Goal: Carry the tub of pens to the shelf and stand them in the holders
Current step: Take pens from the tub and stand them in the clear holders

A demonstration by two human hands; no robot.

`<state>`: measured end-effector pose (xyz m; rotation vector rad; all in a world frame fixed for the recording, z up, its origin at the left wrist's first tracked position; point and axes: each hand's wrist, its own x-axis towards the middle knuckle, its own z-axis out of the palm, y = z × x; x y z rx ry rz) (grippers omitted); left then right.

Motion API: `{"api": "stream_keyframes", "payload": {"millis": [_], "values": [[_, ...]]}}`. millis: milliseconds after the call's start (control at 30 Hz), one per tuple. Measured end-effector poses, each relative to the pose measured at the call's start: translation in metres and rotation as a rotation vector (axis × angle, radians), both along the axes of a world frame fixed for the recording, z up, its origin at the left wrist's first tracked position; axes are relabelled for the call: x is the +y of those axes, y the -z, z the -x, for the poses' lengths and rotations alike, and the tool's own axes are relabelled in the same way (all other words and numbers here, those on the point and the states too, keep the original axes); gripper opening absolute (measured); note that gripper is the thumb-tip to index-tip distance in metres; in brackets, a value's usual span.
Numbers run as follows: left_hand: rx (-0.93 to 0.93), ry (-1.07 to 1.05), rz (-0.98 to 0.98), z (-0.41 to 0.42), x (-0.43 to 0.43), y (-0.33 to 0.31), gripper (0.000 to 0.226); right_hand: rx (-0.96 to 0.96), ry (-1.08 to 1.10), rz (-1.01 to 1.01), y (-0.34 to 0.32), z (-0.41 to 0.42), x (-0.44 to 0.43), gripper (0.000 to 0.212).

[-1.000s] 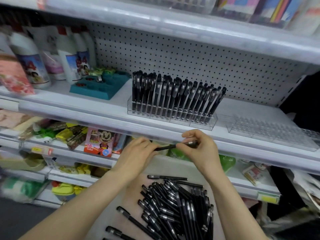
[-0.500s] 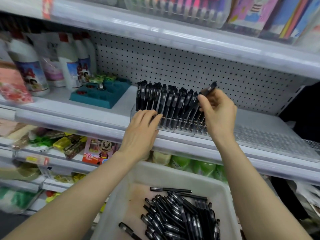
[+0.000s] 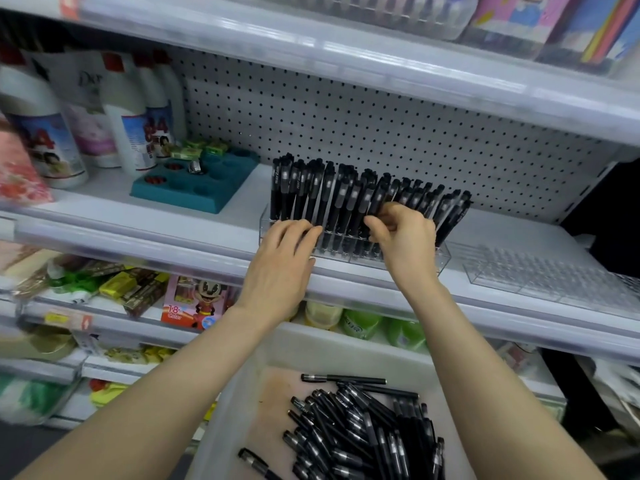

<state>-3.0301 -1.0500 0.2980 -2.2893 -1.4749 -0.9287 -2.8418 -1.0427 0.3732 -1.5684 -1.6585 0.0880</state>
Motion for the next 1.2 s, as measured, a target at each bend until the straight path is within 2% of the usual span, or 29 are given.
{"api": "stream_keyframes", "payload": {"millis": [167, 333, 433, 567, 667, 767, 1000, 1200], "values": [[-0.002, 0.025, -0.010, 0.000, -0.010, 0.005, 0.052, 0.069, -0.002, -0.014, 0.012, -0.004, -0.021, 0.023], [-0.009, 0.103, 0.002, -0.002, -0.044, 0.032, 0.051, 0.084, -0.026, 0.022, 0.049, -0.013, -0.067, 0.006], [0.039, 0.116, 0.071, -0.004, -0.065, 0.054, 0.047, -0.028, -0.066, 0.172, 0.086, -0.019, -0.091, 0.001], [0.121, 0.037, 0.207, -0.003, -0.075, 0.073, 0.047, -0.258, -0.091, 0.435, 0.128, -0.023, -0.111, 0.007], [0.147, 0.017, 0.270, -0.004, -0.075, 0.077, 0.044, -0.422, -0.083, 0.625, 0.141, -0.026, -0.117, 0.015], [0.154, 0.005, 0.285, -0.005, -0.074, 0.079, 0.043, -0.482, -0.108, 0.732, 0.145, -0.025, -0.120, 0.018], [0.160, -0.010, 0.296, -0.005, -0.076, 0.078, 0.047, -0.459, -0.151, 0.716, 0.139, -0.024, -0.116, 0.020], [0.191, 0.004, 0.330, -0.006, -0.076, 0.070, 0.058, -0.192, -0.256, 0.497, 0.084, -0.033, -0.109, 0.013]]}}
